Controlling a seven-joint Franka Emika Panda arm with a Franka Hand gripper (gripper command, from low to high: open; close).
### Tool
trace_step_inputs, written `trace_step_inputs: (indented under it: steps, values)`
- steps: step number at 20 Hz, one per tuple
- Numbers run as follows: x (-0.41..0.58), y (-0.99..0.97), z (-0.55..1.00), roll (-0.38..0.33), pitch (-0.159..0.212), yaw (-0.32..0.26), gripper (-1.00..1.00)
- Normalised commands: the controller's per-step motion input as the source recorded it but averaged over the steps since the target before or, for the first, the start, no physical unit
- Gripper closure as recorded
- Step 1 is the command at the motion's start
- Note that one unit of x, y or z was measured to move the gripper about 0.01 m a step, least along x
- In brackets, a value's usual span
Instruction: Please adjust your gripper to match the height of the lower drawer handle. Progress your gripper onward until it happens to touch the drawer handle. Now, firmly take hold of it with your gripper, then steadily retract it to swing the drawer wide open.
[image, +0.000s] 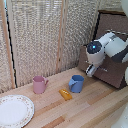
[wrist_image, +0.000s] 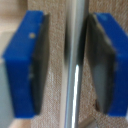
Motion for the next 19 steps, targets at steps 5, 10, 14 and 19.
trace_step_inputs:
  steps: [5, 10, 14, 19]
  values:
    - [0.088, 0.07, 0.11, 0.011, -0.007, -0.032, -1.0]
    - [0.003, 0.12, 0.43, 0.089, -0.054, -0.107, -1.0]
    - [0.0, 0.19, 0.59, 0.138, -0.103, -0.156, -1.0]
    - [0.13, 0.16, 0.34, 0.111, -0.052, -0.158, -1.0]
